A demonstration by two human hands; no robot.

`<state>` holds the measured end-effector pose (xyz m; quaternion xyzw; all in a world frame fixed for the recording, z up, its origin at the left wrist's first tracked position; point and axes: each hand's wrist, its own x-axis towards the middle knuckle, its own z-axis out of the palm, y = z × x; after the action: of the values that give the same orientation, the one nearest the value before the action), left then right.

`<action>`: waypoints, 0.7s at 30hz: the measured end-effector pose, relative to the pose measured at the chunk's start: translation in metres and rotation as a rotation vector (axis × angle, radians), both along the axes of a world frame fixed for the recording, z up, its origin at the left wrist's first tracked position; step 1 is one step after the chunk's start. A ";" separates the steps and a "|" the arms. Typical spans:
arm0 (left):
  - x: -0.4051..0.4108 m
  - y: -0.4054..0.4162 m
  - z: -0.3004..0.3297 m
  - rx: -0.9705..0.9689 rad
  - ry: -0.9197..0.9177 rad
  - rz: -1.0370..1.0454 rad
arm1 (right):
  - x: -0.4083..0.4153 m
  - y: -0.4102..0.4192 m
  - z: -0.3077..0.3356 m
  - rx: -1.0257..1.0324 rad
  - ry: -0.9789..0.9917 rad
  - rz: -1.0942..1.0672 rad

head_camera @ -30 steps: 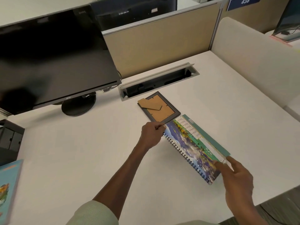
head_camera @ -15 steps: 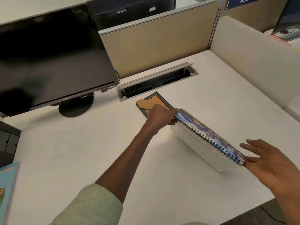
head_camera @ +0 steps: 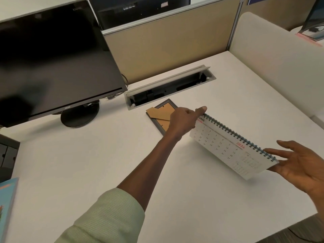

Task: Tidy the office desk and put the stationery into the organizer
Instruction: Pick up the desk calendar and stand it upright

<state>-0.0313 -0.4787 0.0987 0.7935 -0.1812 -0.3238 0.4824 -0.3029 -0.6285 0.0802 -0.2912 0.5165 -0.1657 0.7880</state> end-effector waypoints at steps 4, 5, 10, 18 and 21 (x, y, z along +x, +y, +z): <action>-0.006 -0.015 -0.006 0.021 -0.087 0.034 | 0.001 0.011 -0.011 -0.100 -0.032 -0.115; -0.007 -0.018 -0.007 0.018 -0.110 0.044 | 0.000 0.015 -0.013 -0.123 -0.053 -0.140; -0.010 -0.027 -0.015 0.021 -0.187 0.051 | -0.006 0.050 -0.030 -0.303 -0.019 -0.194; -0.003 -0.027 -0.024 0.036 -0.184 -0.055 | -0.001 0.092 -0.074 -0.591 0.202 -0.236; 0.002 -0.020 -0.027 0.023 -0.165 -0.092 | 0.004 0.098 -0.079 -0.659 0.291 -0.186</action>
<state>-0.0297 -0.4990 0.0722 0.8138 -0.2527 -0.2814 0.4413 -0.2985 -0.5302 0.0014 -0.5016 0.5664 -0.3509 0.5517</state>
